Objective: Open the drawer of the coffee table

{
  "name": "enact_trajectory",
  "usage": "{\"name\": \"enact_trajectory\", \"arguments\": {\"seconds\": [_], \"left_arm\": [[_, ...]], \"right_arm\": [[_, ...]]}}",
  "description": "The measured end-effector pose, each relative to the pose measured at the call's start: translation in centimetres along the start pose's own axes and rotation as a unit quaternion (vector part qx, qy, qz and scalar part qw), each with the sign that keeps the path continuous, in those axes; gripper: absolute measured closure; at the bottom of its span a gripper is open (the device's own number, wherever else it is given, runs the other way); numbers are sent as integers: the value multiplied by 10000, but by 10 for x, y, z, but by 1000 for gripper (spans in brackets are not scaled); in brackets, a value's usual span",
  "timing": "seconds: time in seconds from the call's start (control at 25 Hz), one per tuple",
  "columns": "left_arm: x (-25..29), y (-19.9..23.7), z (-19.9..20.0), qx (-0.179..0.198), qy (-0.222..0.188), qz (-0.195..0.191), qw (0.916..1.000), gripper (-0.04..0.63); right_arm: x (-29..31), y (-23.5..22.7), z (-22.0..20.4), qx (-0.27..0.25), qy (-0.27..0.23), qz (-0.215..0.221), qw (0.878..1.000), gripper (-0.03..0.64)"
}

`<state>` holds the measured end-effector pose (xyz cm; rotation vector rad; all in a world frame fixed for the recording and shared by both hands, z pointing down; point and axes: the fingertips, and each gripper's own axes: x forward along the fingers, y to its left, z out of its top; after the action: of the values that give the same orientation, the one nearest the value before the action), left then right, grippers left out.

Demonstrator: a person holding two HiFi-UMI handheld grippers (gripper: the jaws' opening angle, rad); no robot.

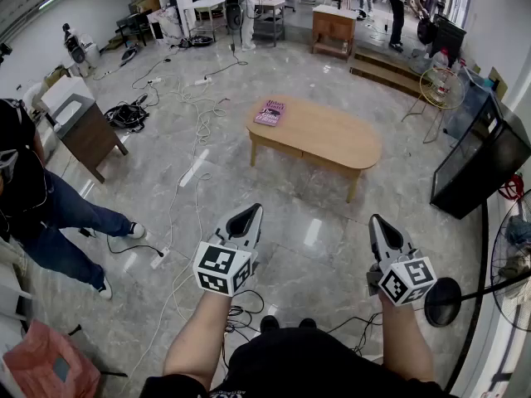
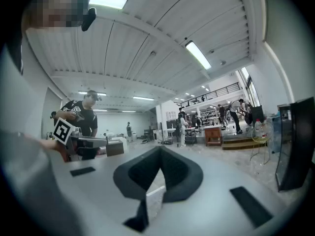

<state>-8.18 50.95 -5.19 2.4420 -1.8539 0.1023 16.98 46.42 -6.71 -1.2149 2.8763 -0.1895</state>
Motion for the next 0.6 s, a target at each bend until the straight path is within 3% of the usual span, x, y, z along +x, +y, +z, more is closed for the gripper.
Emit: {"name": "enact_trajectory", "arguments": {"seconds": [0.6], "left_arm": [[-44, 44, -21, -164, 4, -90, 9998, 594]], "right_arm": [[24, 74, -9, -15, 53, -49, 10000, 614]]}}
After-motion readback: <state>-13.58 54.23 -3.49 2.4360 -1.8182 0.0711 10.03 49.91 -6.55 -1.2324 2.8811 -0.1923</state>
